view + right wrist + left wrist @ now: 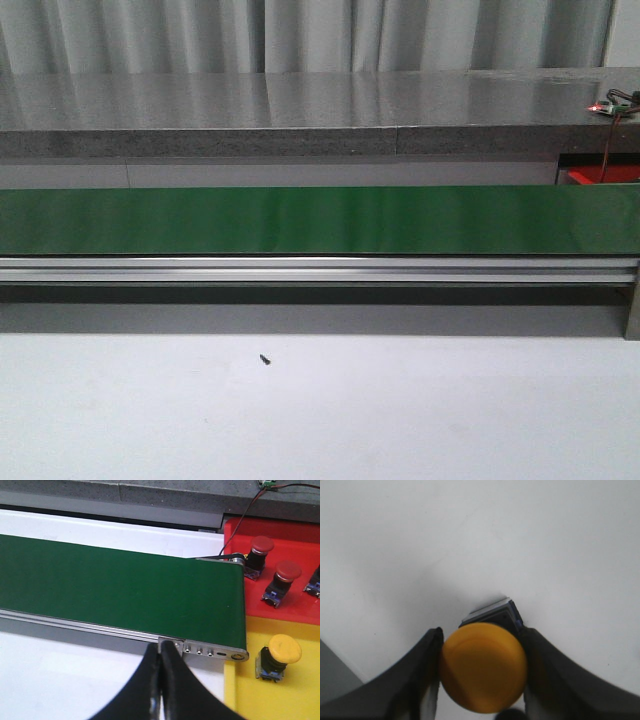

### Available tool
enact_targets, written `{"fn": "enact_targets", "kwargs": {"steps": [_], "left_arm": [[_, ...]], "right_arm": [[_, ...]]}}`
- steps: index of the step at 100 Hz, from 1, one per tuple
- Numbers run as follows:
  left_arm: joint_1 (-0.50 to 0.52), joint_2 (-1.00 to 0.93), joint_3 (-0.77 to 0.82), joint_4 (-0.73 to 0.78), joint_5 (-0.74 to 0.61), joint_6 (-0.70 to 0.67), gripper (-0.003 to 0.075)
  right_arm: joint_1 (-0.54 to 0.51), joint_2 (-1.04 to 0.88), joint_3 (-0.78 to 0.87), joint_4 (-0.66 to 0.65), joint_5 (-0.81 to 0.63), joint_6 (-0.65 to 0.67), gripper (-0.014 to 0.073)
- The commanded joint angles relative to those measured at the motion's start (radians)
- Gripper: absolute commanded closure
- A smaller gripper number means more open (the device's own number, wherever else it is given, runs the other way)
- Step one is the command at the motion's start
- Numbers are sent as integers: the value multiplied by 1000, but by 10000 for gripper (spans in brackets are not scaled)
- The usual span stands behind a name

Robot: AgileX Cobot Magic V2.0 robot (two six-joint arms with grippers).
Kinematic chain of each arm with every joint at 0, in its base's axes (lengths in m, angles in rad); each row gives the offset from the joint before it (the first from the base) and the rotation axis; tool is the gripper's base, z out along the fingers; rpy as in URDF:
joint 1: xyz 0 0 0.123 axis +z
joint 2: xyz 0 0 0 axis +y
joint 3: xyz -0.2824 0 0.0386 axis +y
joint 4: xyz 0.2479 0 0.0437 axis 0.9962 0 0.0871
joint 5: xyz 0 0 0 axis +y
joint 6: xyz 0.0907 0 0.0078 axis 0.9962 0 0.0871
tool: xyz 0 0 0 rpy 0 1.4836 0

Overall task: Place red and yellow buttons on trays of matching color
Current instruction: 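Lower the left gripper over a yellow button on the table and grasp, then carry the yellow button over the belt with the left gripper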

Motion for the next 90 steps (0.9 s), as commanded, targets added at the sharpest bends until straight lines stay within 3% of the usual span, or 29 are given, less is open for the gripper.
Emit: {"fn": "enact_targets", "kwargs": {"steps": [1,23,45,59,90], "left_arm": [[0,-67,-48,-12,8,-1,552],[-46,-81,-221,-12,217,52,552],[-188,-81,-453,-5,399,128,552],[-303,-81,-532,55,440,133,552],[-493,-35,-542,115,433,133,552]], "right_arm": [[2,-2,-24,1,-63,-8,660],[2,-2,-24,1,-63,-8,660],[2,-2,-24,1,-63,-8,660],[2,-2,-24,1,-63,-8,660],[2,-2,-24,1,-63,-8,660]]}}
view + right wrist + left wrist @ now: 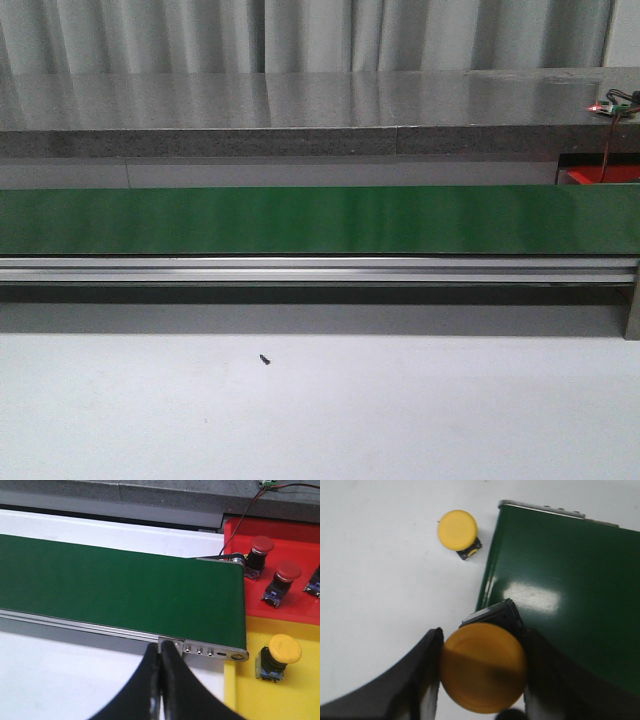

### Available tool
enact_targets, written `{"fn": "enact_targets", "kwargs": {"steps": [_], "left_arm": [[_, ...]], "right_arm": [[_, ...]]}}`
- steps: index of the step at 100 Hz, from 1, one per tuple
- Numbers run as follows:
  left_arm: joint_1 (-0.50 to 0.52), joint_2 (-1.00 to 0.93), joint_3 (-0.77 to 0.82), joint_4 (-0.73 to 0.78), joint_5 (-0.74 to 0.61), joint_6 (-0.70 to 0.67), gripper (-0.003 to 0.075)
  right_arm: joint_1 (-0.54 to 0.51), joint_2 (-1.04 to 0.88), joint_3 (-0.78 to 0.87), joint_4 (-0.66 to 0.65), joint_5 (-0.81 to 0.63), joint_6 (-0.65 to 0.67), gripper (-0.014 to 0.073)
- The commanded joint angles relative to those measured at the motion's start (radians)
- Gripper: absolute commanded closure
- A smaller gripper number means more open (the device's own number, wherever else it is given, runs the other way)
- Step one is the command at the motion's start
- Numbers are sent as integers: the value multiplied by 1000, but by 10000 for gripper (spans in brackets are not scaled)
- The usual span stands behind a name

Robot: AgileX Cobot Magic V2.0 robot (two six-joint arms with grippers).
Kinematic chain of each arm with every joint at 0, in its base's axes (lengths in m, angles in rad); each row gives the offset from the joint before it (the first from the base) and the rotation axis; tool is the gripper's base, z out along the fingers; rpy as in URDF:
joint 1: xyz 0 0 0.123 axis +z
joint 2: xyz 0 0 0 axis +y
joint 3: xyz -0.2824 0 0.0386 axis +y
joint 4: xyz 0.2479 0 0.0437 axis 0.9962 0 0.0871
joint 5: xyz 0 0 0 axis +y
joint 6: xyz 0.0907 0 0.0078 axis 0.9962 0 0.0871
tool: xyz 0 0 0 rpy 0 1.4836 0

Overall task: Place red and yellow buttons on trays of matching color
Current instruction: 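Carry the yellow button over the belt with the left gripper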

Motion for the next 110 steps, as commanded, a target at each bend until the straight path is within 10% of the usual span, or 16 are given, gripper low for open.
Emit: {"fn": "enact_targets", "kwargs": {"steps": [1,41,72,110], "left_arm": [[-39,-20,-33,11,-33,-1,552],[-73,60,-33,-8,-57,-1,534],[-73,60,-40,-77,-54,45,191],[-73,58,-181,-216,-32,71,171]], "right_arm": [[2,-2,-24,1,-63,-8,660],[2,-2,-24,1,-63,-8,660],[2,-2,-24,1,-63,-8,660],[2,-2,-24,1,-63,-8,660]]}}
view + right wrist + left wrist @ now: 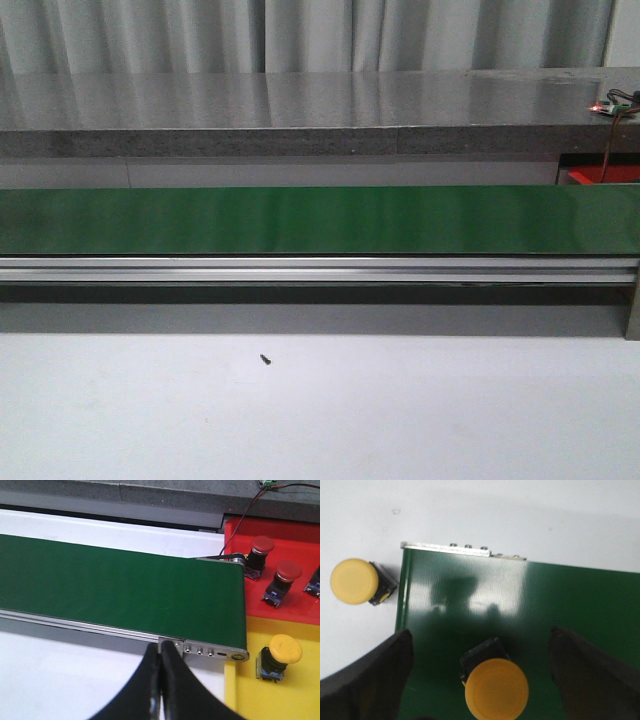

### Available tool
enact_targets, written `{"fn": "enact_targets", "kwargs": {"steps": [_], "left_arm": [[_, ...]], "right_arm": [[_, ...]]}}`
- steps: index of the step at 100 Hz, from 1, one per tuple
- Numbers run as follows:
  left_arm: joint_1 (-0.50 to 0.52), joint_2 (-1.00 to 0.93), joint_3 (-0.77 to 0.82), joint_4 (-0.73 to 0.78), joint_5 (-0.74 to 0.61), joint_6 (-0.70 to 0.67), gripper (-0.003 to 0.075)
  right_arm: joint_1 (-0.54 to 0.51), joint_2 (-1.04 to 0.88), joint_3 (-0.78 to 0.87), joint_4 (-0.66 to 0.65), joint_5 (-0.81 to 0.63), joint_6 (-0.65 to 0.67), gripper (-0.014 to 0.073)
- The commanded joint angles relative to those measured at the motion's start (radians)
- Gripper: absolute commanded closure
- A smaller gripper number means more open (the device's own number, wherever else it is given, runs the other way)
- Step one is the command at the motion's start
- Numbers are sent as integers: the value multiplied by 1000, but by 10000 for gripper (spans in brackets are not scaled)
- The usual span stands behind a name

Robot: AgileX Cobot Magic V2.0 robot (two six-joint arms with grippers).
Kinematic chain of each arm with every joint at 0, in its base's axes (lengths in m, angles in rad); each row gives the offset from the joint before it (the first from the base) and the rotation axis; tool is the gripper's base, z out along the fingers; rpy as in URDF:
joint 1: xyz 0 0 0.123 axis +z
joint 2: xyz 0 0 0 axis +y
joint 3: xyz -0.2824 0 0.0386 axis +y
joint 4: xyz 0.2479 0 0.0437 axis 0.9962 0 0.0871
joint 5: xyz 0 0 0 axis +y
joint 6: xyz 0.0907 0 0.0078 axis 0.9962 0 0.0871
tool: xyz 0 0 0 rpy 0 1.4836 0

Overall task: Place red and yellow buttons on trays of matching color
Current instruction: 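Carry the yellow button over the belt with the left gripper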

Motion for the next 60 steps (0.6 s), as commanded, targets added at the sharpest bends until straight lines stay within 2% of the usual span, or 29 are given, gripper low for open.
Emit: {"fn": "enact_targets", "kwargs": {"steps": [1,33,60], "left_arm": [[-7,-54,-68,-38,-19,5,171],[10,-51,-95,130,-59,-33,171],[69,21,-95,138,-80,-77,172]], "right_arm": [[2,-2,-24,1,-63,-8,660],[2,-2,-24,1,-63,-8,660],[2,-2,-24,1,-63,-8,660]]}}
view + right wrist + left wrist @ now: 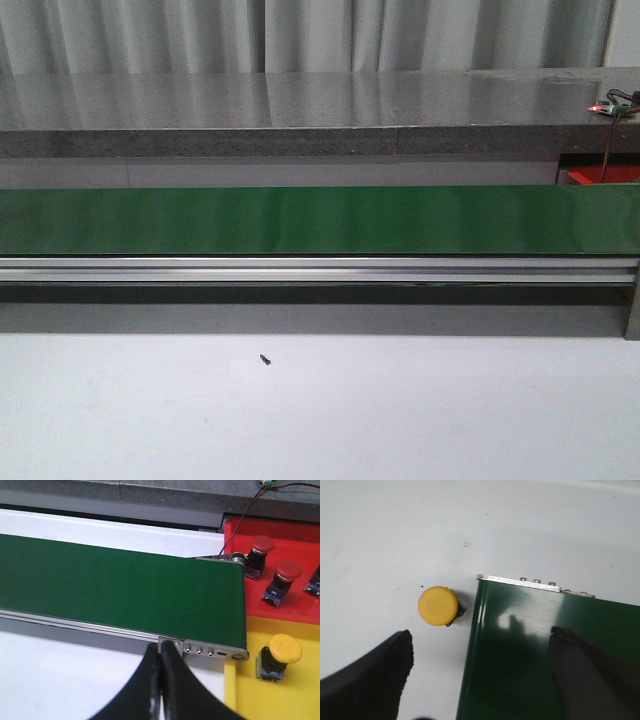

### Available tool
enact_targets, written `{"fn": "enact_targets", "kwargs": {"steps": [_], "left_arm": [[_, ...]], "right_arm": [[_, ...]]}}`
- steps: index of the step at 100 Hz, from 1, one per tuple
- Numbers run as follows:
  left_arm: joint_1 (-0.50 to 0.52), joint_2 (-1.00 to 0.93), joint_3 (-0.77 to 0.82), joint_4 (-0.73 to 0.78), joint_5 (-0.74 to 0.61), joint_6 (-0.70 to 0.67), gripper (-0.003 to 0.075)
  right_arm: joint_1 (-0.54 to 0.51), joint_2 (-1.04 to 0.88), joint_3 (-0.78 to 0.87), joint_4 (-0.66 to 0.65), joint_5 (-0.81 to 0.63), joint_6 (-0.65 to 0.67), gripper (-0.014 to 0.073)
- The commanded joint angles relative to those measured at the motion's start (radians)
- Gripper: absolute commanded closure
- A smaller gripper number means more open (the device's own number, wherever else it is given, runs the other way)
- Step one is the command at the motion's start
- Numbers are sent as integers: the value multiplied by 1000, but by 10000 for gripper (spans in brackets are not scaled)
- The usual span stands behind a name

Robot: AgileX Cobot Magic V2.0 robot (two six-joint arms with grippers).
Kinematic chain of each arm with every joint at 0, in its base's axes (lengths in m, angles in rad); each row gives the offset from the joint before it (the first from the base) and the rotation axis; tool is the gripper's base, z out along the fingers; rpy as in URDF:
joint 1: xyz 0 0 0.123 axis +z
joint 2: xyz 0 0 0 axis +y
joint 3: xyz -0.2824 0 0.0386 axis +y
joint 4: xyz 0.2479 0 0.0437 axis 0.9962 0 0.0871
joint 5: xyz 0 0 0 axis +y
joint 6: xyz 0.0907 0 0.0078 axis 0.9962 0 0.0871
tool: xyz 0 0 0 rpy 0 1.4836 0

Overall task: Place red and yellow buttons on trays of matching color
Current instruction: 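Carry the yellow button over the belt with the left gripper, then set the yellow button on the belt and open the left gripper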

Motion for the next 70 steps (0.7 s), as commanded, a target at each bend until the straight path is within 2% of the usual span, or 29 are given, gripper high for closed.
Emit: {"fn": "enact_targets", "kwargs": {"steps": [1,37,70], "left_arm": [[21,-18,-30,1,-39,-21,172],[81,87,-30,-2,-86,-51,173],[81,137,-30,2,-132,-51,173]], "right_arm": [[2,-2,-25,1,-63,-8,660],[2,-2,-25,1,-63,-8,660],[2,-2,-25,1,-63,-8,660]]}}
